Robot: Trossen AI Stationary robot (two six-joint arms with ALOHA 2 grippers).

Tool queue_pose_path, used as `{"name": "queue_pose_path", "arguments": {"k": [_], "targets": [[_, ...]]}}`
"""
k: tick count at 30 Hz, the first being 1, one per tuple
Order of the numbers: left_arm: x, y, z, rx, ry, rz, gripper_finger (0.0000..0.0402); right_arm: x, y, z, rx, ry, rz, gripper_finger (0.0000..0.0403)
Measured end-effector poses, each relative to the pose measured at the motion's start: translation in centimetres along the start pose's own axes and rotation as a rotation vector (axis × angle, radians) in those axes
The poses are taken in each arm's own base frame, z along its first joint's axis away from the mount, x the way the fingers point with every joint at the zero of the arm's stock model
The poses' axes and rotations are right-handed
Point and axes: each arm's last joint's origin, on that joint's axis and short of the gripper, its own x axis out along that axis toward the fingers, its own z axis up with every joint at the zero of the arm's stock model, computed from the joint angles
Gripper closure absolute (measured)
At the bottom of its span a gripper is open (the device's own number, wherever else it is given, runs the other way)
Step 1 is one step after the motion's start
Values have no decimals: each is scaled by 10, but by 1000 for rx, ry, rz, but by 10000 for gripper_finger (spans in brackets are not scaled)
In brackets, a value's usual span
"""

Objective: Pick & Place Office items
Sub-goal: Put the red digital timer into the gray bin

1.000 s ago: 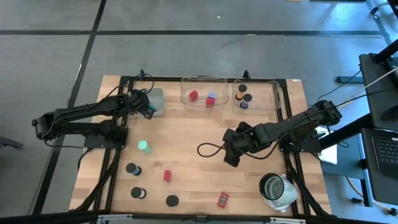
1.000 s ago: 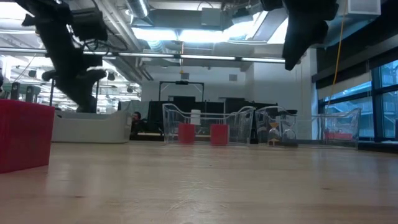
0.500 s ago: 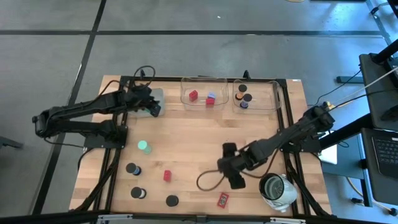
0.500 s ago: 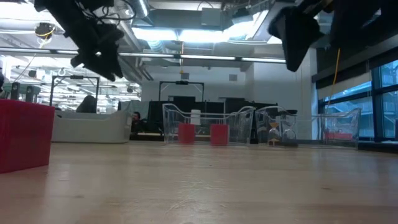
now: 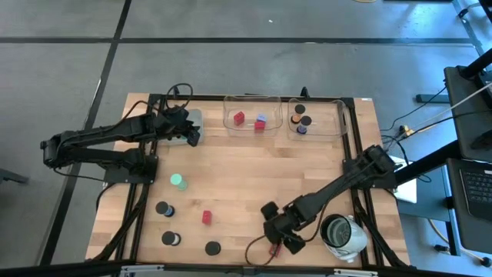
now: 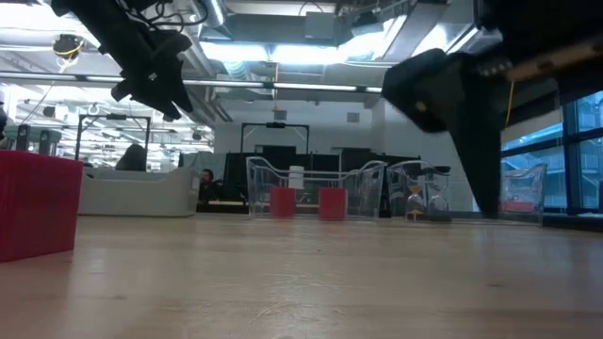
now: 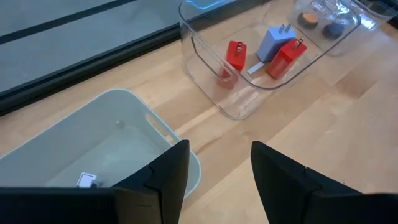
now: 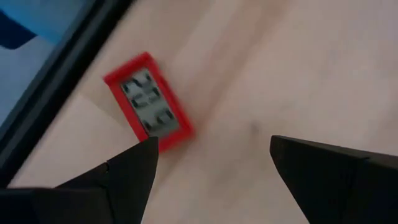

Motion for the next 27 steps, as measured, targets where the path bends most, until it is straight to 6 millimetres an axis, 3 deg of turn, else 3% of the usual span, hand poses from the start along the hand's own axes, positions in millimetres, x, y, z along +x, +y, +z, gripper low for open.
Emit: {"name": "queue_pose_path", "arguments": {"k": [6,14,21,27], "targets": [[0,0,0,-9,0,0,233,24,11,1,-63,-12,77,91],[0,0,0,-9,0,0,233,25,26,5,-173,-52,23,92],[0,0,0,-9,0,0,233,40,26,1,-177,-15,25,92],[0,0,0,-7,1,-1,233,40,25,1,-174,-14,-3,102]]}}
